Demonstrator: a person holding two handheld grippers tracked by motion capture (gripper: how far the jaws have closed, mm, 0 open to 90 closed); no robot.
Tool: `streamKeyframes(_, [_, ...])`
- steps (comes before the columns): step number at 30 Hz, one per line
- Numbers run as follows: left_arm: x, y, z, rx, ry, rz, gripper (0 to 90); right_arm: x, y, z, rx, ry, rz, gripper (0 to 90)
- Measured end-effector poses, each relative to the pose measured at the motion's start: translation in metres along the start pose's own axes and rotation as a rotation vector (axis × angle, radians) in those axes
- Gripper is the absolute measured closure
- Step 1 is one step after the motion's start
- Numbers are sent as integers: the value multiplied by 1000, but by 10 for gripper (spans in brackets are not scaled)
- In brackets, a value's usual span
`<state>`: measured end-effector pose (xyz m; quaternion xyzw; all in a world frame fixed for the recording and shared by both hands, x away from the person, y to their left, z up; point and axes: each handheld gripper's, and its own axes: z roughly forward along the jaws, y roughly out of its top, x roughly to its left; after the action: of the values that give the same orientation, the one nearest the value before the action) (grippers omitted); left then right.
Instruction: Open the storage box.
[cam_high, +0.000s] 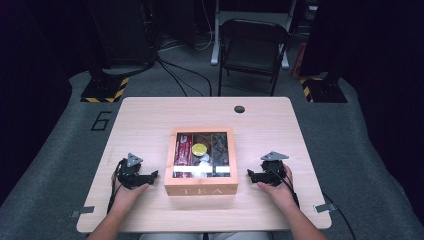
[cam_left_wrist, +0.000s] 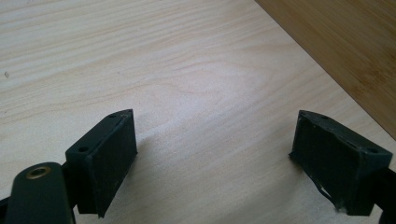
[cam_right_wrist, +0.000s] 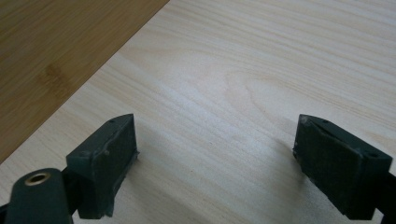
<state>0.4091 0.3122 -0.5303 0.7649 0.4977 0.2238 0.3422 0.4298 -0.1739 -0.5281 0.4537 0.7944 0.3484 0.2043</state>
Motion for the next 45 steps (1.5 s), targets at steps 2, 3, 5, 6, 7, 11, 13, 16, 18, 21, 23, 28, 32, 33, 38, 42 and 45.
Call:
streamKeyframes(2, [0, 0, 0, -2, 4, -2, 138, 0, 0, 0, 1, -1, 4, 130])
streamKeyframes(3, [0, 0, 0, -2, 4, -2, 138, 0, 0, 0, 1, -1, 4, 130])
streamKeyframes(5, [0, 1, 1, -1, 6, -2, 138, 1, -1, -1, -2, -1, 10, 133])
streamKeyframes(6, [0, 1, 1, -1, 6, -2, 139, 1, -1, -1, -1, 1, 20, 134])
streamKeyframes(7, [0, 1, 1, 0, 6, -2, 139, 1, -1, -1, 0, 1, 20, 135])
streamKeyframes(11, [-1, 0, 0, -1, 6, -5, 140, 1, -1, -1, 3, 1, 19, 134])
streamKeyframes(13, [-1, 0, 0, 1, 5, -1, 140, 1, -1, -1, 3, 1, 19, 134])
streamKeyframes(16, [-1, 0, 0, -2, 2, -5, 144, 1, -1, -1, -2, -1, 18, 144])
streamKeyframes(18, [0, 1, 0, -3, 3, -9, 159, 0, -2, -2, -6, 3, 5, 158])
streamKeyframes(21, [1, 0, -1, -19, 12, -16, 215, 0, -2, -5, 5, 4, 13, 213])
streamKeyframes(23, [3, 0, -2, -15, 2, -12, 236, 1, -1, -6, 8, 4, 17, 246])
streamKeyframes(28, [6, 2, -5, 1, -17, -37, 272, 0, 0, -8, 20, 14, 15, 301])
streamKeyframes(32, [6, 6, -8, -11, -26, -39, 302, 3, 3, -15, 25, 21, 14, 355])
streamKeyframes(33, [6, 6, -8, -11, -26, -39, 316, 3, 3, -15, 25, 21, 14, 355])
streamKeyframes(38, [-3, 13, -16, 3, -61, -20, 345, 4, 5, -24, -5, -1, 12, 364])
streamKeyframes(42, [-13, 18, -23, -17, -83, 23, 360, 5, 4, -30, -13, 3, -2, 366])
streamKeyframes(45, [-20, 21, -26, -30, -98, 38, 375, 6, 4, -33, -31, 11, -1, 368])
